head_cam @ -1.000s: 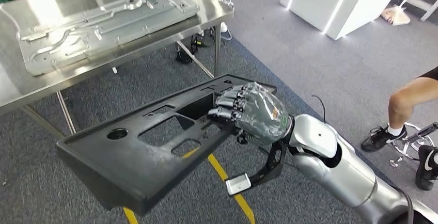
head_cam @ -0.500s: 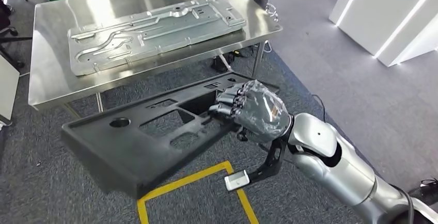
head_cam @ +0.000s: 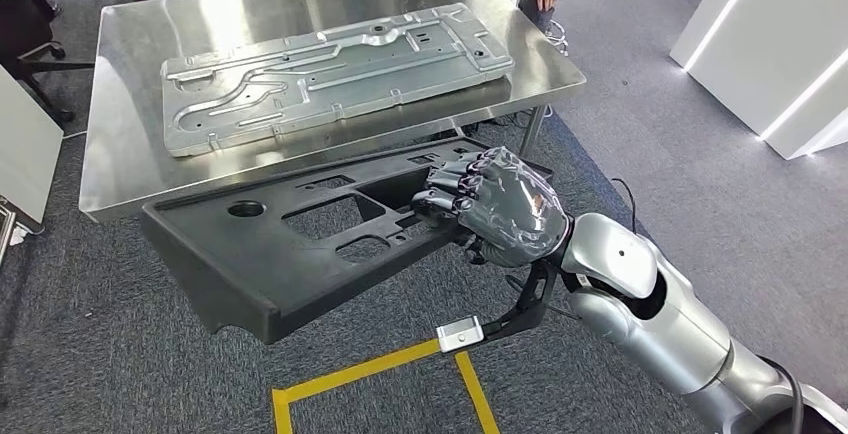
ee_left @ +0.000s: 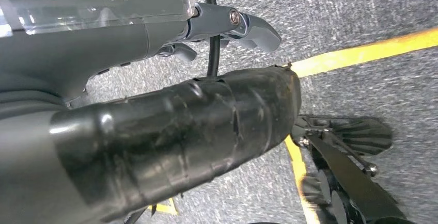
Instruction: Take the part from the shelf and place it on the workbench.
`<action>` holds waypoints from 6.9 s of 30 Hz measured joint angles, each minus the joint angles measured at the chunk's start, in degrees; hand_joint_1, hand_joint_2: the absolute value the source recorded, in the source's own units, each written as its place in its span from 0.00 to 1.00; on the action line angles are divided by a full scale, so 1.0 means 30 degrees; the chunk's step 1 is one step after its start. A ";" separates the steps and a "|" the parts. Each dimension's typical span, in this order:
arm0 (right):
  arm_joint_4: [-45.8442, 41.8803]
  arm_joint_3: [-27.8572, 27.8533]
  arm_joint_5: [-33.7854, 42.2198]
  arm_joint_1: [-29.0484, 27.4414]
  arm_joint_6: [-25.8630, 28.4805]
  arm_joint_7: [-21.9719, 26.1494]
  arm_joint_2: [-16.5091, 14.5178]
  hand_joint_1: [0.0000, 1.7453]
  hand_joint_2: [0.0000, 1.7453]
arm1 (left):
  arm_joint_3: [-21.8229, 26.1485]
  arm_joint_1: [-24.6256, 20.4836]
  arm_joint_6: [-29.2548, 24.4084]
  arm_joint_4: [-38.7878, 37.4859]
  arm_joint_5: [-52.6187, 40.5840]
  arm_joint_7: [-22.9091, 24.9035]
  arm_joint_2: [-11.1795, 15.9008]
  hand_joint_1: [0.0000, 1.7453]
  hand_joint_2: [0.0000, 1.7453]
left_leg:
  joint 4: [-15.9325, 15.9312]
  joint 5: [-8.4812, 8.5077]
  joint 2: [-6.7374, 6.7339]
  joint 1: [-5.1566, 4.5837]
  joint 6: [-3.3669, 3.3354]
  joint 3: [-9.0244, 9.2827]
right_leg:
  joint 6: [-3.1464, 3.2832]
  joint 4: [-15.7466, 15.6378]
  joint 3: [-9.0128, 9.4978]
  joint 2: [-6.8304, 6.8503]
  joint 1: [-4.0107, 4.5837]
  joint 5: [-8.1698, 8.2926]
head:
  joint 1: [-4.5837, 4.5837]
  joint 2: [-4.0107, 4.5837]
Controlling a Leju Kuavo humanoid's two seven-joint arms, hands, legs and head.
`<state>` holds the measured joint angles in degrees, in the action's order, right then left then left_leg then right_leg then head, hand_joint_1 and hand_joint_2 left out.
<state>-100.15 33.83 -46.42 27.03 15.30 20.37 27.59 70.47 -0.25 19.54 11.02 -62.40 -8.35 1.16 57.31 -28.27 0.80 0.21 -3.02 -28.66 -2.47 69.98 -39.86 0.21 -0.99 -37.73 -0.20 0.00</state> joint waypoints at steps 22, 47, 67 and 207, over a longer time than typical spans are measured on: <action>0.0219 0.0042 -0.0621 0.0331 -0.0428 -0.0550 0.0027 1.00 1.00 | 0.0313 0.0009 0.0042 0.0007 0.0022 -0.0153 0.0020 0.00 0.00 | 0.0344 0.1286 -0.0054 -0.0207 -0.0166 -0.1754 | 0.0417 -0.0516 0.3789 -0.0165 0.0197 0.1072 | -0.0012 0.0002; 0.5803 0.1674 -0.3133 0.5258 -0.3685 -0.2565 0.0453 1.00 1.00 | 0.0907 0.0281 0.0151 0.0024 -0.0463 -0.0353 -0.0124 0.00 0.00 | 0.0682 0.2518 -0.0098 -0.0371 0.0255 -0.3752 | 0.1066 -0.3961 0.4920 -0.0149 0.0342 0.1486 | -0.0077 0.0004; 1.2971 0.5076 -0.4282 0.9796 -0.5102 -0.2493 -0.3387 1.00 1.00 | 0.1040 -0.0189 -0.0601 0.0031 -0.1371 0.3275 -0.0266 0.00 0.00 | 0.2394 -0.0670 0.0001 0.0022 0.0970 -0.1173 | 0.1402 -0.3987 0.0667 -0.0100 0.0168 0.5332 | -0.0051 0.0002; 1.5969 -0.1479 -0.0916 -0.8822 0.2204 -0.5380 -0.3610 0.00 0.00 | 0.5699 0.0142 0.7225 1.4207 -0.2386 0.5173 -0.6062 0.00 0.00 | 0.5441 -0.2102 -0.0337 -0.0007 0.1209 -0.3401 | 0.1416 -0.4133 0.2289 0.0139 0.0130 0.3906 | -0.0095 0.0004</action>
<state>-52.24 29.40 -49.17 0.56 21.91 4.23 16.76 87.57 0.17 41.22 53.64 -69.56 7.17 -17.03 73.63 -34.58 -0.21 0.19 0.60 -38.86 1.78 57.58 -33.00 0.63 -0.60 -26.01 -0.49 0.02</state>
